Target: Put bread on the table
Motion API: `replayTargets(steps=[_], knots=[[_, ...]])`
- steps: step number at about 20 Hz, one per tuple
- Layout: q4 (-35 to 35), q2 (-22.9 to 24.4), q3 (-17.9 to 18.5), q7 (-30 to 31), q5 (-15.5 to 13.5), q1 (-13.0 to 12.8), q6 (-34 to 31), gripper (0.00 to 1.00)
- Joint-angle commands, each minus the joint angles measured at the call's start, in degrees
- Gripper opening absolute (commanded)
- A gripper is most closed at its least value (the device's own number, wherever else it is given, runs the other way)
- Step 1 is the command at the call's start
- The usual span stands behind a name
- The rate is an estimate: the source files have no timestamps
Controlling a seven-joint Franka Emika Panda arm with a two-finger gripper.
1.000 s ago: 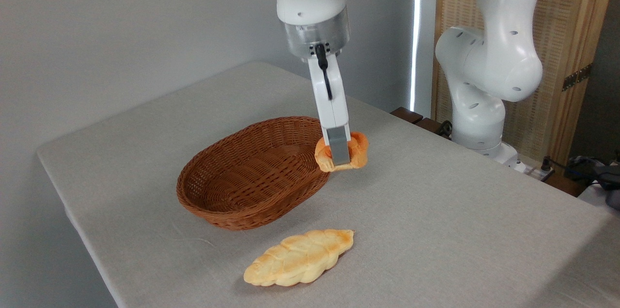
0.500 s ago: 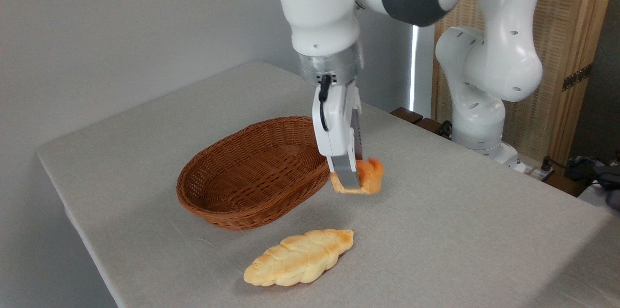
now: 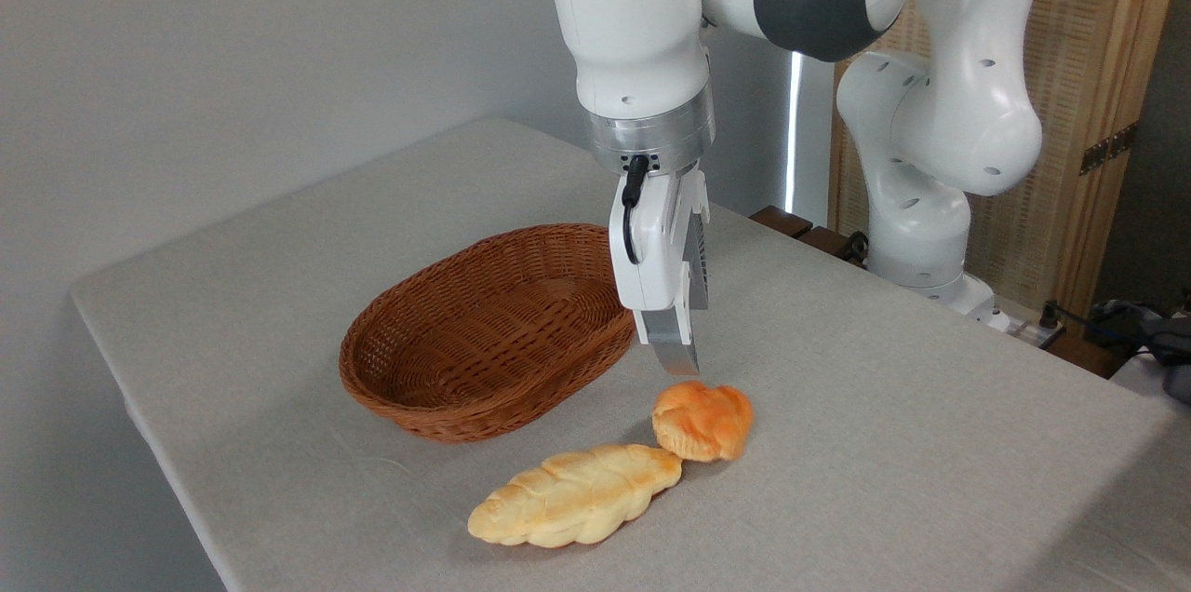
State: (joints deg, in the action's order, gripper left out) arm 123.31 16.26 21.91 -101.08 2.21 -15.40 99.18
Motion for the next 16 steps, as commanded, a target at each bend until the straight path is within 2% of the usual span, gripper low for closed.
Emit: replayTargets(steps=[1,4,7,9,13,16], knots=[[-0.35,2.46,-0.28,7.34,-0.27,-0.59,0.58,1.0],[-5.7,1.07,-4.84,26.13,-1.93,-0.24,0.22,1.0],[-11.32,-2.53,-8.1,39.25,-4.74,0.02,-1.0,1.0],[-14.93,-4.82,-10.29,48.74,-5.98,2.03,-1.27,1.0],[-23.1,-11.23,-16.27,61.06,-7.48,6.95,-2.15,1.0],[-28.03,-14.84,-18.04,65.47,-7.48,8.11,-2.68,1.0]])
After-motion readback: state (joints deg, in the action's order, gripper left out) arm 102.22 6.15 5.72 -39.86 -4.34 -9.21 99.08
